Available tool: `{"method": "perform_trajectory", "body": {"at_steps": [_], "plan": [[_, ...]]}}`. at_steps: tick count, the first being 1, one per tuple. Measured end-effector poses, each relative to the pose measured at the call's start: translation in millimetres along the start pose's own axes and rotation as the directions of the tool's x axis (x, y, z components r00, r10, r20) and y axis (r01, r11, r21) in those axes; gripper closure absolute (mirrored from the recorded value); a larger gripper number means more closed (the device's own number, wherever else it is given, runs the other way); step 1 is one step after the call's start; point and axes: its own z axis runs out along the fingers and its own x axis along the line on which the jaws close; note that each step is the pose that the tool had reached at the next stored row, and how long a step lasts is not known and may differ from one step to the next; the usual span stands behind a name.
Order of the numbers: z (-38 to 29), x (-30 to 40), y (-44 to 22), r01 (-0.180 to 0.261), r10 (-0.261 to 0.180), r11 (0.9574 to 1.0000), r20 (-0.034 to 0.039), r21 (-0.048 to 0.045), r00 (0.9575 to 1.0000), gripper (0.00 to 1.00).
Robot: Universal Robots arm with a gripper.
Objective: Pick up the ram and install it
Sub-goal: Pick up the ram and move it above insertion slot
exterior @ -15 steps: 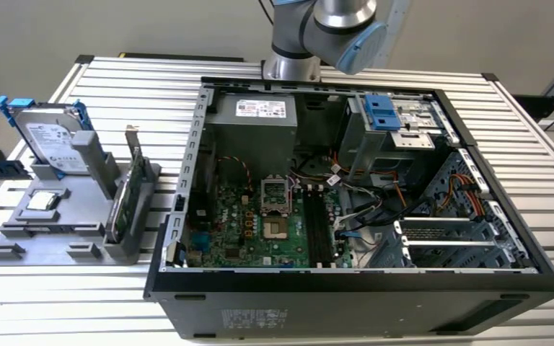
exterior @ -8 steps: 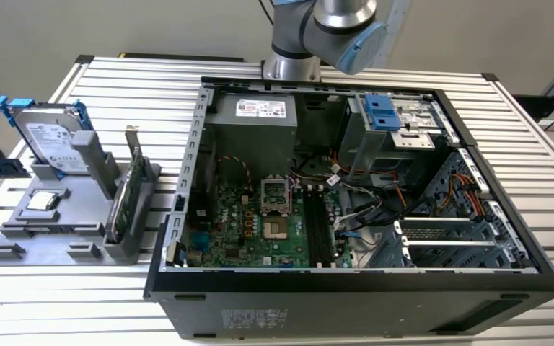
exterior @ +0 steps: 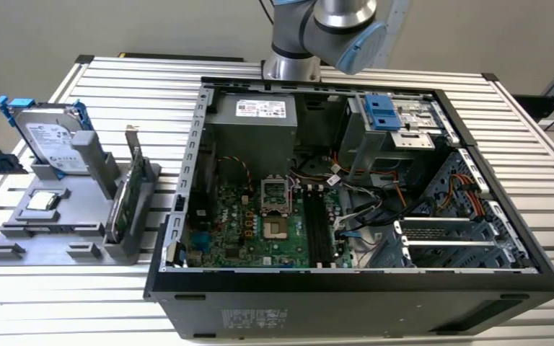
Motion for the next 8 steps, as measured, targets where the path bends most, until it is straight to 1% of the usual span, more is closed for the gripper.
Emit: {"method": "perform_trajectory", "body": {"at_steps": [8], "plan": [[-5.9, -0.4, 0.1, 0.000, 0.000, 1.0000, 0.0000, -0.0001, 1.0000, 1.00]]}}
